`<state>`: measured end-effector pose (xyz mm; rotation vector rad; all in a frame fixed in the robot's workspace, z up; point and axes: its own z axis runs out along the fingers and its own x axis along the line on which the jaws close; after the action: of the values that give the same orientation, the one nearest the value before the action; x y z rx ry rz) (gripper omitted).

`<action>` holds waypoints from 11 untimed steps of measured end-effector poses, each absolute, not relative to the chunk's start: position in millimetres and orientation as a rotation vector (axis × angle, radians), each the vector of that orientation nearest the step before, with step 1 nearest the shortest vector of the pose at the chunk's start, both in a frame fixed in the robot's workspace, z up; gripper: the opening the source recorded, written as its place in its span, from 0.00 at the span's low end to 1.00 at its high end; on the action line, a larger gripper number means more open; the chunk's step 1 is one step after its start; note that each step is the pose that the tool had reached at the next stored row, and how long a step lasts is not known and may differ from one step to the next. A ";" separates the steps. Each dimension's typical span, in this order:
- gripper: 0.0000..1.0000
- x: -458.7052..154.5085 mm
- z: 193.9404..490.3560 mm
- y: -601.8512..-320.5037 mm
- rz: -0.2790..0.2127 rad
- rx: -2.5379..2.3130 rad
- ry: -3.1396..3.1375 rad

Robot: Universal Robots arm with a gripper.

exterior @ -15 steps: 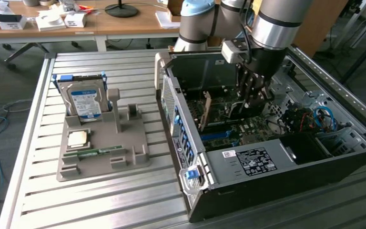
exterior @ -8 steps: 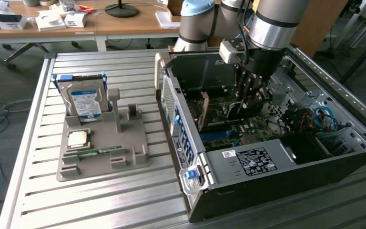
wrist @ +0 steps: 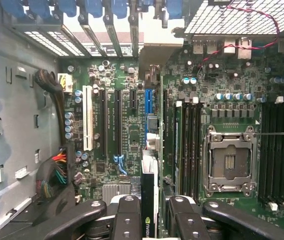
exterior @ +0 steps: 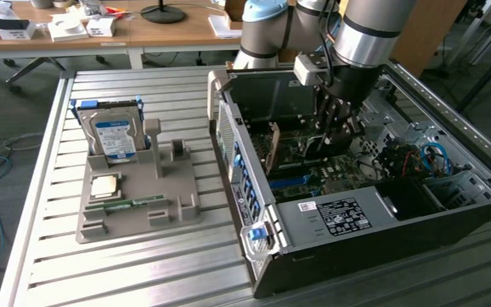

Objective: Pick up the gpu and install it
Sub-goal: 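Insert the gpu into the slot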

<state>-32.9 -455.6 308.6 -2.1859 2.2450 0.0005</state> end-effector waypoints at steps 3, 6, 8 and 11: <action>0.26 -33.1 307.0 -455.6 0.003 -2.185 2.243; 0.26 -34.2 306.1 -455.6 0.004 -2.184 2.244; 0.26 -36.6 305.0 -455.6 0.004 -2.185 2.244; 0.26 -37.9 304.8 -455.6 0.003 -2.185 2.244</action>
<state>-37.9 -455.6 304.8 -2.1848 2.2439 0.0033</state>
